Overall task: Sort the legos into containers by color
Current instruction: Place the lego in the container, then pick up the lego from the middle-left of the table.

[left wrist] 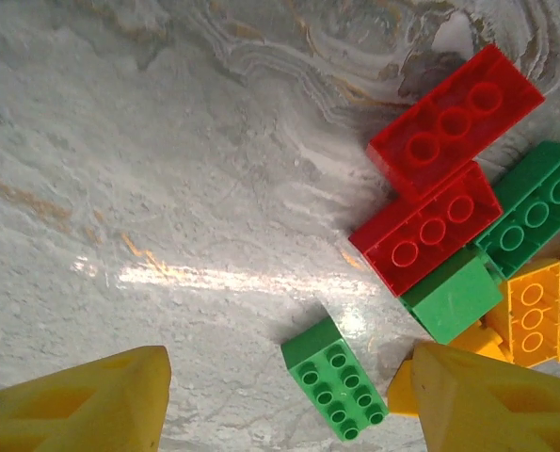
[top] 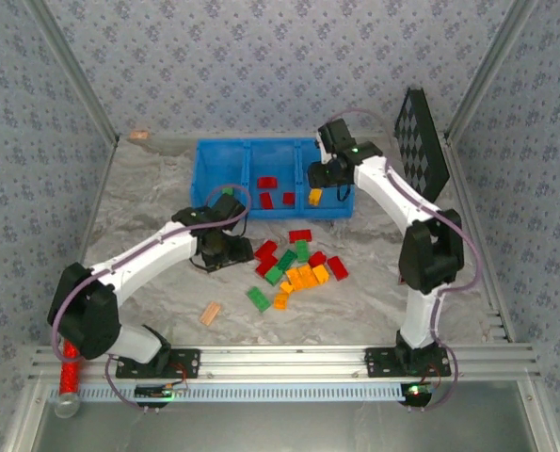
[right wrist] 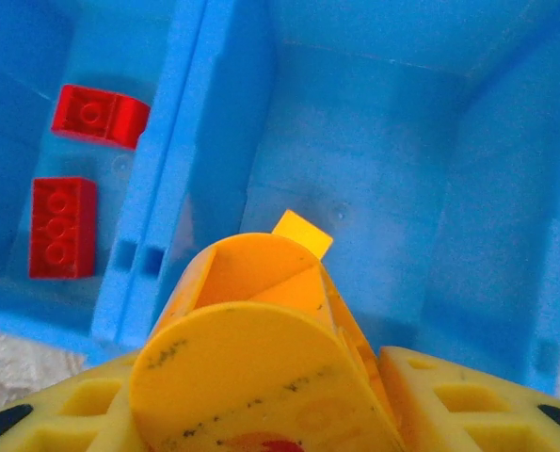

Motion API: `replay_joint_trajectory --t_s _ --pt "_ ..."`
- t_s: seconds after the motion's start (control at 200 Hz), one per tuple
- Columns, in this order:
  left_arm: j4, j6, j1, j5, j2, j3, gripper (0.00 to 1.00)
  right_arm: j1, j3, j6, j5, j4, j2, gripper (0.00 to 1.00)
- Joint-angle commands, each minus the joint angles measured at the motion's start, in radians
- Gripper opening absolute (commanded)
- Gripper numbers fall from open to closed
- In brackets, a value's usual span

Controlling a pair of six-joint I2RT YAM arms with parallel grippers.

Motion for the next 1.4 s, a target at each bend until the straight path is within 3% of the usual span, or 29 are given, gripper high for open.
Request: replay_joint_trajectory --t_s 0.0,0.21,0.465,0.655,0.835,1.394 --pt "0.024 -0.087 -0.025 0.023 -0.051 -0.031 0.69 -0.011 0.061 -0.03 0.012 0.012 0.081 0.3" --pt "0.081 -0.151 -0.078 0.039 -0.041 -0.093 0.7 -0.036 0.223 -0.036 0.009 -0.036 0.258 0.3" --pt "0.145 -0.21 -0.161 0.081 0.058 -0.1 0.71 -0.055 0.273 -0.011 0.01 -0.033 0.352 0.32" --pt "0.145 -0.212 -0.189 0.097 0.133 -0.073 0.71 -0.055 0.254 -0.007 0.006 -0.022 0.361 0.4" --pt "0.146 -0.215 -0.193 0.116 0.169 -0.064 0.71 -0.055 0.247 -0.016 0.012 -0.023 0.349 0.54" --pt "0.175 -0.248 -0.206 0.143 0.234 -0.058 0.69 -0.067 0.201 -0.027 -0.031 0.021 0.305 0.66"
